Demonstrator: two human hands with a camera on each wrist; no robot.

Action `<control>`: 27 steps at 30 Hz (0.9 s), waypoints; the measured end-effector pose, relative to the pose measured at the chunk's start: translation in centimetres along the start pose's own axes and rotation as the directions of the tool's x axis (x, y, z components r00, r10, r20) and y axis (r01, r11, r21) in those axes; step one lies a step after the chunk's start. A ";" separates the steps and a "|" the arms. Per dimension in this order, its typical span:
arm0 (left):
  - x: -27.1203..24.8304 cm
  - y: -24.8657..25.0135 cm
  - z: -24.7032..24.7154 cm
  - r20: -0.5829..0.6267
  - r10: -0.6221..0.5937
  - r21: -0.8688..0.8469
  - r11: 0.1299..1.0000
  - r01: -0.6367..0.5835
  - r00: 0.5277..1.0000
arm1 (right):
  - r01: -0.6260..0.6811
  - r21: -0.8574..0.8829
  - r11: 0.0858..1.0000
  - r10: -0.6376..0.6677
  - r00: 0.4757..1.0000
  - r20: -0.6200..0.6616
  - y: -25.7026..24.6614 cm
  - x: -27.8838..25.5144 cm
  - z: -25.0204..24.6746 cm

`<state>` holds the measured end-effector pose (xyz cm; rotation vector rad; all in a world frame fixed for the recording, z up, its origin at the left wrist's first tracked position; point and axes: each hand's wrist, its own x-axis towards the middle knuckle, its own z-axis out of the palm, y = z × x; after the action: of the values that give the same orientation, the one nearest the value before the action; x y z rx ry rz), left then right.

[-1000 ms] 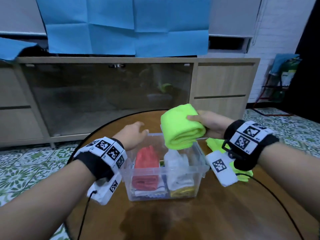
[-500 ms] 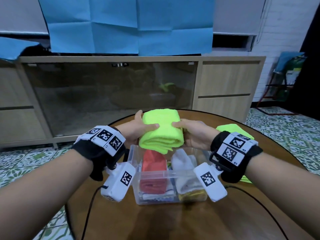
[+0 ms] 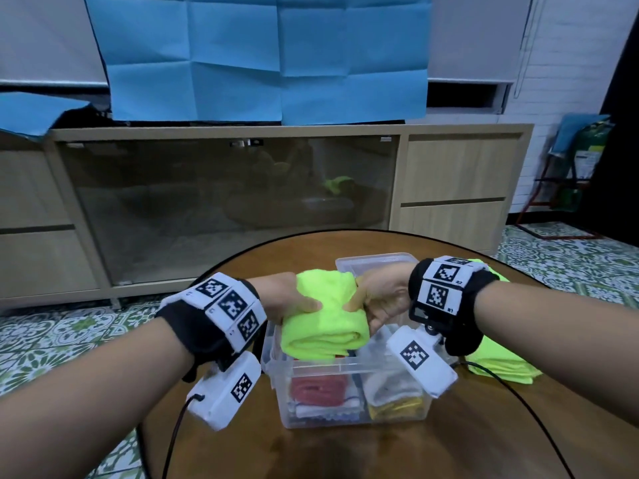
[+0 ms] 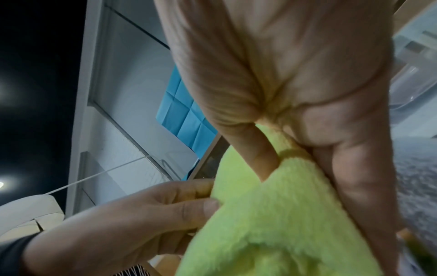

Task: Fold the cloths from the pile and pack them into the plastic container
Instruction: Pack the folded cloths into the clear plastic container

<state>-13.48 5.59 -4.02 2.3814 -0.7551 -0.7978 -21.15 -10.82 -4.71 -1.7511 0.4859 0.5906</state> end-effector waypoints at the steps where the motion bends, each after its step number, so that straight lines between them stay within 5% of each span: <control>1: -0.5 0.5 -0.1 -0.032 0.023 0.173 0.985 -0.017 0.999 | -0.017 -0.020 1.000 0.017 1.000 0.013 0.1 0.0 -0.1; 3: -1.4 1.6 0.0 -0.092 0.118 0.474 0.878 -0.061 0.989 | -0.046 -0.024 0.999 0.047 0.998 0.041 0.3 0.3 0.0; 6: -1.9 2.5 0.6 -0.027 0.195 0.639 0.758 -0.133 0.980 | -0.106 -0.164 0.981 0.117 0.991 0.061 0.4 1.0 0.8; 10: -1.8 2.5 1.6 0.101 0.209 0.673 0.706 -0.221 0.973 | -0.207 -0.475 0.855 0.189 0.978 -0.086 -0.2 1.5 1.5; 17: -2.2 1.7 2.1 0.059 0.171 0.756 0.636 -0.156 0.984 | -0.194 -0.650 0.735 0.081 0.977 -0.199 -1.2 0.5 1.3; 19: -2.1 1.4 1.8 0.097 0.163 0.790 0.587 -0.175 0.982 | -0.150 -0.787 0.598 -0.069 0.969 -0.237 -1.9 -0.9 1.6; 22: -1.6 0.8 1.6 0.157 0.125 0.835 0.512 -0.199 0.980 | -0.062 -0.981 0.186 -0.386 0.913 -0.130 -2.5 -2.5 2.3; 24: -1.2 0.1 1.6 0.165 0.083 0.866 0.464 -0.185 0.983 | 0.011 -0.991 0.130 -0.386 0.922 -0.041 -2.2 -2.6 2.7; 27: -0.8 -0.9 1.5 0.171 0.061 0.869 0.462 -0.179 0.983 | -0.033 -0.982 0.189 -0.244 0.967 -0.079 -1.7 -1.8 2.8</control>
<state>-14.70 6.32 -5.32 3.1210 -1.7193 -0.5189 -21.95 -7.64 -2.87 -3.1517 0.0318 0.6522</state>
